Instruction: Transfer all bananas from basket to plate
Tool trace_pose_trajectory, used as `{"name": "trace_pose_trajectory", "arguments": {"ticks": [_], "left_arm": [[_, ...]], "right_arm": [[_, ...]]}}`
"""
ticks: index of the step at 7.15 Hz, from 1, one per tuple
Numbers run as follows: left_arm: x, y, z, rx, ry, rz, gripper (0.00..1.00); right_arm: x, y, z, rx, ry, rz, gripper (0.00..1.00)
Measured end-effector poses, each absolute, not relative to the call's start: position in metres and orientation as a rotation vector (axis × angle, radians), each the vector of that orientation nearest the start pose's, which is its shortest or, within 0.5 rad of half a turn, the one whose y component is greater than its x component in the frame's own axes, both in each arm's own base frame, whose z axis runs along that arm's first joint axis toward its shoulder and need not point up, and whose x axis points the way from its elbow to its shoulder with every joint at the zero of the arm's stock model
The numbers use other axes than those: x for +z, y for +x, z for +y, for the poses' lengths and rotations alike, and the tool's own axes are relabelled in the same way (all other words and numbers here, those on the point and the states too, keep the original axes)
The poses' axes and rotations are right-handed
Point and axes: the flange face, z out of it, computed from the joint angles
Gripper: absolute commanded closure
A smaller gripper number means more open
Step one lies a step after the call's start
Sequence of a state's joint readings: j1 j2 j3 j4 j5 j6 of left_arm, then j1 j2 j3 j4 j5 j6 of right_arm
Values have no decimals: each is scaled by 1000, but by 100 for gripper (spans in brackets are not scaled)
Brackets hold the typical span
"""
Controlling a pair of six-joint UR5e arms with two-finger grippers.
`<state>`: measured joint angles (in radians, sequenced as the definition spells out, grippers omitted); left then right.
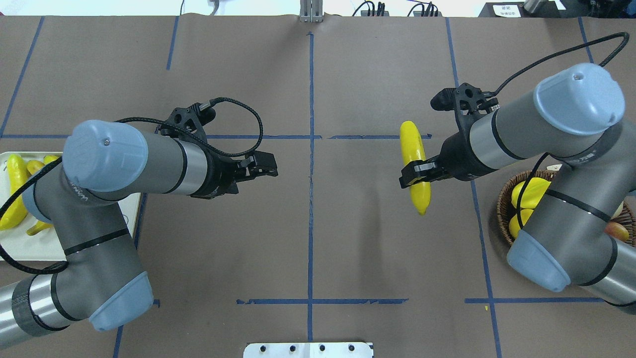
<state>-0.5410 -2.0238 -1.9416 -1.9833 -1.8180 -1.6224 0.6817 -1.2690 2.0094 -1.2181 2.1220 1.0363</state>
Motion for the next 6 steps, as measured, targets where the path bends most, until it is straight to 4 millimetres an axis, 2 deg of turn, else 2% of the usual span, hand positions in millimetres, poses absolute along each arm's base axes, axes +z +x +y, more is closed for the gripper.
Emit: {"name": "trace_pose_trajectory", "arguments": {"ticks": [2, 4, 5, 6], "left_arm": [[178, 435, -394, -406, 71, 1285, 1], [154, 435, -399, -480, 24, 1337, 1], [146, 441, -402, -515, -5, 1363, 1], [143, 451, -407, -540, -28, 1384, 1]], "right_arm": [[245, -405, -383, -104, 226, -1278, 95], [235, -455, -364, -29, 264, -1402, 97], [232, -471, -355, 1, 271, -1453, 97], [228, -478, -347, 20, 268, -1492, 96]]}}
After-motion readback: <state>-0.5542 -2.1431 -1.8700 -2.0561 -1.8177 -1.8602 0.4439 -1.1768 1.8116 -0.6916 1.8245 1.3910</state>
